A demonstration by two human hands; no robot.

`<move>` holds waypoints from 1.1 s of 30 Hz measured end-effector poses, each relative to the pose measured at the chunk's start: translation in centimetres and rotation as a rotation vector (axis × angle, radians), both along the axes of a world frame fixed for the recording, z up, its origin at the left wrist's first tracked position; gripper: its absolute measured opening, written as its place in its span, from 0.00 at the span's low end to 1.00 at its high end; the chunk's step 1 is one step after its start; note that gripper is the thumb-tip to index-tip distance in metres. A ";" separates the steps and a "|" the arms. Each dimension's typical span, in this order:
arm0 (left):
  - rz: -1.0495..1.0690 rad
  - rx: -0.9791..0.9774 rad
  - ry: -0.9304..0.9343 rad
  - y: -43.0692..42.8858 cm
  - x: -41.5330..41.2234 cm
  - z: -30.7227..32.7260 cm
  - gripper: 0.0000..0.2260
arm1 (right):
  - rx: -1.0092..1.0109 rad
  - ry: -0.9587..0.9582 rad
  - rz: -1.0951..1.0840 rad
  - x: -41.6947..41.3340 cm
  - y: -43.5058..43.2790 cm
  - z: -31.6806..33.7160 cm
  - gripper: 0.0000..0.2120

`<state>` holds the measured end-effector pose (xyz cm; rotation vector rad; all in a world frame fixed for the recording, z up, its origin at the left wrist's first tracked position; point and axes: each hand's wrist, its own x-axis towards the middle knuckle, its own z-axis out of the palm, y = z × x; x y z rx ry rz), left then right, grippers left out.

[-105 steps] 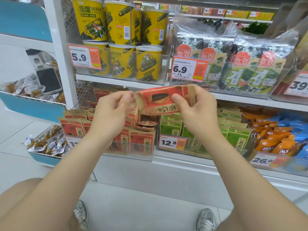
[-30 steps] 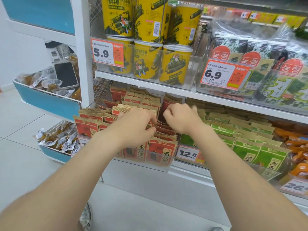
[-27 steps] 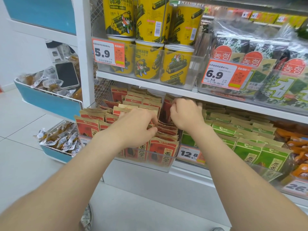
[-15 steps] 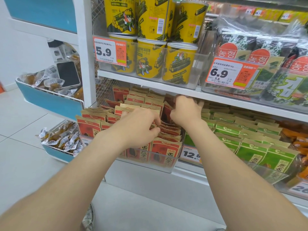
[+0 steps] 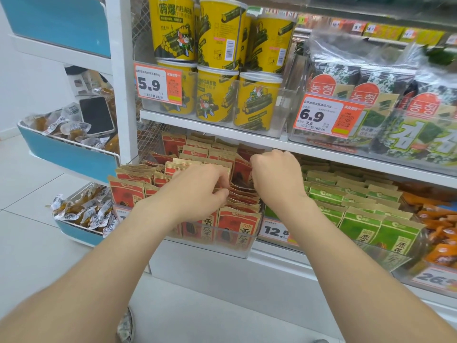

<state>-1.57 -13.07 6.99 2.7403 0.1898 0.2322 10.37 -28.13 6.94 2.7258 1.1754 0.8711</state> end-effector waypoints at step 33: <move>-0.068 -1.290 -0.444 -10.9 -0.1 0.5 0.13 | 1.238 0.850 0.255 -7.0 -6.1 1.3 0.10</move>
